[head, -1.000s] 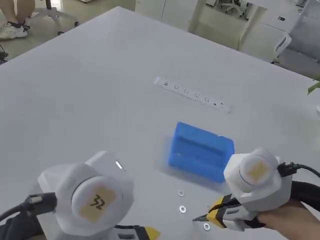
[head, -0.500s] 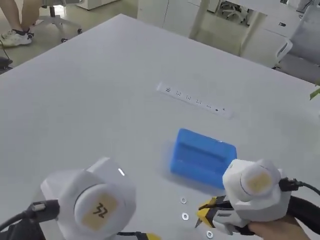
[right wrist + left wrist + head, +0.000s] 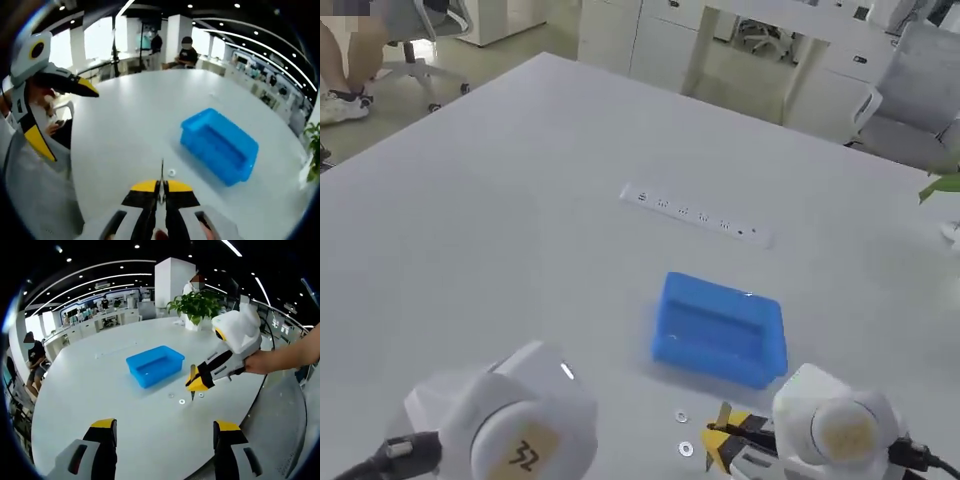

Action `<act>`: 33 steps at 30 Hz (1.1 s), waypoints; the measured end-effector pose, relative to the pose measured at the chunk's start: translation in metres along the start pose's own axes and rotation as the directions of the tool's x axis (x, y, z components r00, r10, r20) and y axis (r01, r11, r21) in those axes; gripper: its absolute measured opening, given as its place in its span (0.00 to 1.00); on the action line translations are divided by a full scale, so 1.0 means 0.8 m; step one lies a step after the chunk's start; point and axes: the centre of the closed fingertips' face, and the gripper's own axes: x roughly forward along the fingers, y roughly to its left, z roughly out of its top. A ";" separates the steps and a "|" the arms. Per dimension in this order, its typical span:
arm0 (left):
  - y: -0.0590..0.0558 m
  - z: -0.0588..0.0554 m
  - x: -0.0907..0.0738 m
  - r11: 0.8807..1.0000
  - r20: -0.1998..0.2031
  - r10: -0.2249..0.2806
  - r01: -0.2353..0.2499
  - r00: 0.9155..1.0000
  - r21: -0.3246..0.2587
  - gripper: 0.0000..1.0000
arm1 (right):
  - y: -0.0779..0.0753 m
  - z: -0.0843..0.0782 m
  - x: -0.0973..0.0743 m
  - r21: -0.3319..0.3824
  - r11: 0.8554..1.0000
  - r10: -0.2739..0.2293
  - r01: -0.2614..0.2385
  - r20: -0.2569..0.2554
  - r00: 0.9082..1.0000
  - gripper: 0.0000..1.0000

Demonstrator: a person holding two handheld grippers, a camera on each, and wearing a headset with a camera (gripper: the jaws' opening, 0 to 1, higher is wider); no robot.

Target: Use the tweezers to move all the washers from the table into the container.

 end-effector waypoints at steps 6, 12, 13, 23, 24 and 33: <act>0.000 0.005 -0.001 1.000 0.014 0.000 -0.001 1.000 0.018 0.80 | 0.000 0.002 -0.001 0.024 1.000 -0.012 0.012 0.013 1.000 0.01; -0.005 0.013 0.000 0.998 0.016 -0.014 0.013 1.000 0.055 0.80 | -0.004 0.003 0.001 0.070 0.997 -0.027 0.025 0.027 0.999 0.01; -0.006 0.014 0.000 0.998 0.016 -0.016 0.015 1.000 0.063 0.80 | -0.004 0.003 0.001 0.072 0.997 -0.028 0.026 0.028 0.999 0.01; -0.013 0.011 0.001 0.996 0.002 -0.031 0.031 1.000 0.084 0.80 | -0.003 0.005 0.007 0.059 0.998 -0.018 0.017 0.015 1.000 0.01; -0.013 0.011 0.001 0.996 0.002 -0.030 0.029 1.000 0.083 0.80 | -0.003 0.005 0.008 0.056 0.998 -0.016 0.016 0.014 1.000 0.01; -0.004 0.009 -0.003 0.998 0.004 0.002 -0.003 1.000 0.068 0.80 | -0.008 0.006 0.002 0.099 0.995 -0.002 -0.001 0.035 0.999 0.01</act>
